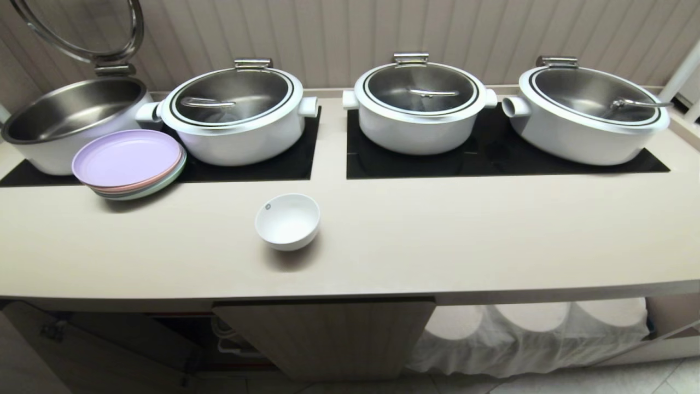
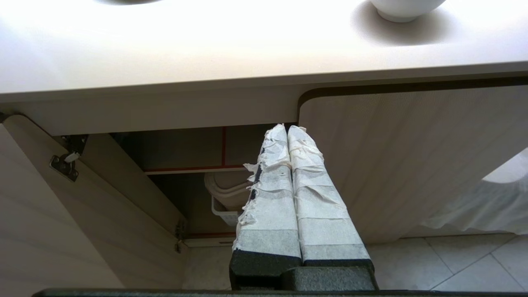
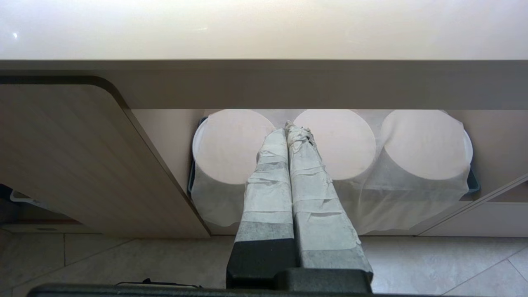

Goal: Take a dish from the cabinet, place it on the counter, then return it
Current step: Pick up the bowl from the table

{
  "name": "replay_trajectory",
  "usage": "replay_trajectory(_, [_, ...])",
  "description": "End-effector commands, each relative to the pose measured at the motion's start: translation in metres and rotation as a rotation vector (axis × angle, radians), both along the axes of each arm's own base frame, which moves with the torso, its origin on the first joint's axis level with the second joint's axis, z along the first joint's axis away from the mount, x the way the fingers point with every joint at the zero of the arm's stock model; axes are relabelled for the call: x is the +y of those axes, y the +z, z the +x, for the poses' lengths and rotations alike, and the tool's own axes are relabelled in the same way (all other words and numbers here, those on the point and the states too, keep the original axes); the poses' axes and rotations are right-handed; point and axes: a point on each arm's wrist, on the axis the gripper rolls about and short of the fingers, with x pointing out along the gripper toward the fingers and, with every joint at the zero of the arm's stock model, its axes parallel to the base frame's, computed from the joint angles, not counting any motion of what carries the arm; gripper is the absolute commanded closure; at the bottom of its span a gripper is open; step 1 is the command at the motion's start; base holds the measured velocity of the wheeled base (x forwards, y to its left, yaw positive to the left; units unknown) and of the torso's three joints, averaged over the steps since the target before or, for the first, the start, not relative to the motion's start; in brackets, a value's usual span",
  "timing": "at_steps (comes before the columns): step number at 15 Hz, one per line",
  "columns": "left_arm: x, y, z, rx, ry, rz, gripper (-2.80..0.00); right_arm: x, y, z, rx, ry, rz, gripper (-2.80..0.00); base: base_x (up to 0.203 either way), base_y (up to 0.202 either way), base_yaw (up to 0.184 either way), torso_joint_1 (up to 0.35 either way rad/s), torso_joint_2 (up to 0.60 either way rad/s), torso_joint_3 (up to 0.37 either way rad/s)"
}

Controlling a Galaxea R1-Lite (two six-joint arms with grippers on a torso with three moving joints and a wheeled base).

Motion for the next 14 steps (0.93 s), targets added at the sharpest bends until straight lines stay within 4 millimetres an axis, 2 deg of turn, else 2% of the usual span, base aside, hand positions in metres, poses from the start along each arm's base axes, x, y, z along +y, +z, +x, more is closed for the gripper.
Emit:
replay_trajectory(1, [0.0000, -0.0002, 0.0000, 0.000, 0.000, 0.001, 0.00, 0.0000, 0.0000, 0.0000, 0.000, 0.000, -0.001, 0.00, 0.000, 0.000, 0.000, 0.000, 0.00, 0.000])
replay_trajectory(14, [0.0000, 0.0000, 0.0000, -0.002, 0.001, -0.018, 0.00, 0.0000, 0.0000, 0.0000, 0.000, 0.000, -0.002, 0.00, 0.000, 0.000, 0.000, 0.000, 0.00, 0.000])
